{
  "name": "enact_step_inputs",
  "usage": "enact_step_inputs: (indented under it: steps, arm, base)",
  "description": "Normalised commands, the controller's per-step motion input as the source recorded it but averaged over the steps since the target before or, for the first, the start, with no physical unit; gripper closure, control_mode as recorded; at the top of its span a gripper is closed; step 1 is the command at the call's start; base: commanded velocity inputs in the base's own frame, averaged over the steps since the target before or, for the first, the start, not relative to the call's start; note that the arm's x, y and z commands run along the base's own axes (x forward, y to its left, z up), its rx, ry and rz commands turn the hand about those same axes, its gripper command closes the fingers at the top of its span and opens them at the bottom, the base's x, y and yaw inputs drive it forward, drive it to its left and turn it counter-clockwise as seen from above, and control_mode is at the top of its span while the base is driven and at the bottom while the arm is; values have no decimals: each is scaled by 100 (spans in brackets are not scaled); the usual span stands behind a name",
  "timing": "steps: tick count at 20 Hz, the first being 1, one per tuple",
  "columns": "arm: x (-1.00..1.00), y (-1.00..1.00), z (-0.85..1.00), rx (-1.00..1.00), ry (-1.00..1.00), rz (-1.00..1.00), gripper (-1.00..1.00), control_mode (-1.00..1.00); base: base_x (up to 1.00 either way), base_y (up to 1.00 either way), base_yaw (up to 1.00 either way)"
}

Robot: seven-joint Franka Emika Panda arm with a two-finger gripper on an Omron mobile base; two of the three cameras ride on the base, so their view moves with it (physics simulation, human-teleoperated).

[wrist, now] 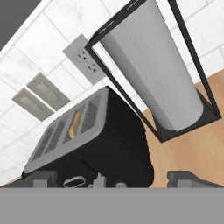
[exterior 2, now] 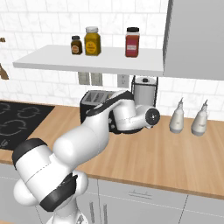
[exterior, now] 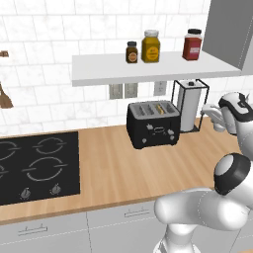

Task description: Start the toaster. Once the lever pops up, take the bread to the plate on the dining counter.

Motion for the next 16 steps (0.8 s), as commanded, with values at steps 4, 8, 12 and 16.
enact_step_inputs:
  steps: [4,8,12,16]
  arm:
    - [0,0,0,0,0,0,-100,-100]
    - [0,0,0,0,0,0,-100,-100]
    - [0,0,0,0,0,0,-100,-100]
    - [0,0,0,0,0,0,-100,-100]
  base:
    - [0,0,0]
    - [0,0,0]
    - [0,0,0]
    - [0,0,0]
